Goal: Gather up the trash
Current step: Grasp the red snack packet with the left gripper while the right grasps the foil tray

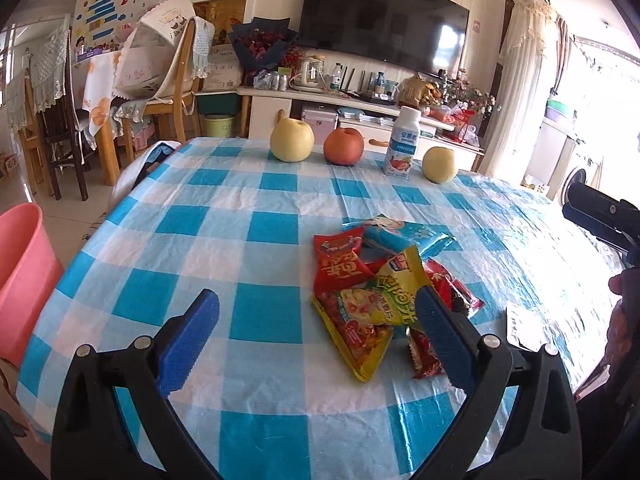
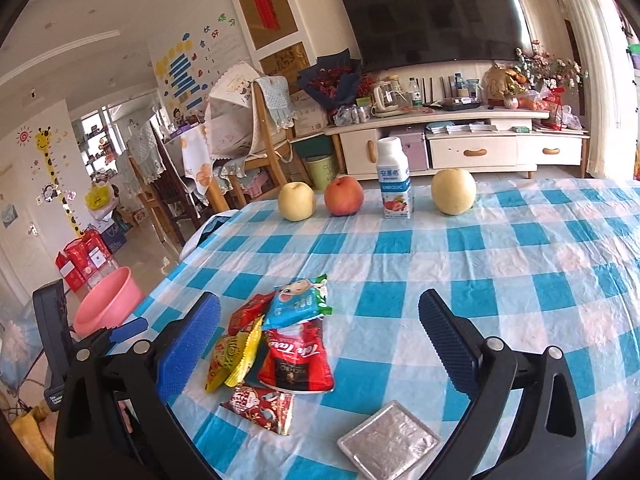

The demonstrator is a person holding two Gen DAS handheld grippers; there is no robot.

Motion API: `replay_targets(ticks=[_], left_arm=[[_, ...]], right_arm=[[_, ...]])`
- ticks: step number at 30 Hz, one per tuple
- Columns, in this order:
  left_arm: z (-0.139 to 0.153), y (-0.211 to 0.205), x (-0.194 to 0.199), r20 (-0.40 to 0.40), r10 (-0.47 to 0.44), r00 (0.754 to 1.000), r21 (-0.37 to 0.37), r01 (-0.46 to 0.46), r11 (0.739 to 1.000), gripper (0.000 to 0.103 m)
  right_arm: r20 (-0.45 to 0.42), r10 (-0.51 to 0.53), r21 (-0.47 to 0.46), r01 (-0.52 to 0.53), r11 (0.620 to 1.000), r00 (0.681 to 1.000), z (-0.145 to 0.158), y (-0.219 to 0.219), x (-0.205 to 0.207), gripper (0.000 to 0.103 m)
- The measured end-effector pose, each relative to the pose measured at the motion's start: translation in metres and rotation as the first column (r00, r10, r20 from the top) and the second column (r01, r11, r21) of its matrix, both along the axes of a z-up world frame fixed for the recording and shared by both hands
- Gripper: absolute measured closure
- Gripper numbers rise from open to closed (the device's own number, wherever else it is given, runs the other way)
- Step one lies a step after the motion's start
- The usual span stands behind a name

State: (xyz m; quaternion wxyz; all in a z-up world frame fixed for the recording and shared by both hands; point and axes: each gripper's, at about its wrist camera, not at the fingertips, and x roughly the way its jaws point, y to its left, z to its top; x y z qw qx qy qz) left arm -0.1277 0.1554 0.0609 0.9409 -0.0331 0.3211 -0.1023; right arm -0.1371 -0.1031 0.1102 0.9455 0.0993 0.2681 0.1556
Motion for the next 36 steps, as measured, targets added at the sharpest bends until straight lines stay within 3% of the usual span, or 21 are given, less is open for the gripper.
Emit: replay_targets(ticks=[9, 16, 21, 27, 30, 34, 36], left_arm=[[-0.004, -0.027, 0.011, -0.057, -0.034, 0.998, 0.031, 0.036, 0.999, 0.004], [-0.013, -0.053, 0.011, -0.084, -0.098, 0.992, 0.043, 0.102, 0.994, 0.004], [-0.010, -0.051, 0.017, -0.089, -0.091, 0.992, -0.009, 0.091, 0.996, 0.004], [-0.006, -0.036, 0.038, -0.104, -0.059, 0.993, -0.042, 0.055, 0.998, 0.004], [-0.007, -0.028, 0.052, -0.123, -0.045, 0.991, -0.086, 0.035, 0.996, 0.004], [-0.012, -0.026, 0.071, -0.147, -0.021, 0.989, -0.092, 0.008, 0.996, 0.006], [-0.015, -0.027, 0.079, -0.158, -0.010, 0.987, -0.092, -0.004, 0.996, 0.012]], right_arm=[[-0.090, -0.053, -0.040, 0.050, 0.998, 0.994, -0.009, -0.031, 0.012, 0.005], [-0.201, 0.053, -0.127, -0.080, 0.989, 0.978, -0.026, -0.029, 0.015, 0.005], [-0.254, 0.157, -0.246, -0.221, 0.944, 0.954, -0.046, -0.006, 0.007, 0.005], [-0.320, 0.265, -0.351, -0.374, 0.859, 0.910, -0.071, 0.008, -0.008, 0.005], [-0.346, 0.269, -0.409, -0.402, 0.819, 0.899, -0.084, 0.010, -0.012, 0.005], [-0.367, 0.261, -0.413, -0.408, 0.815, 0.893, -0.092, 0.005, -0.010, 0.005], [-0.372, 0.269, -0.403, -0.416, 0.816, 0.888, -0.094, 0.002, -0.009, 0.005]])
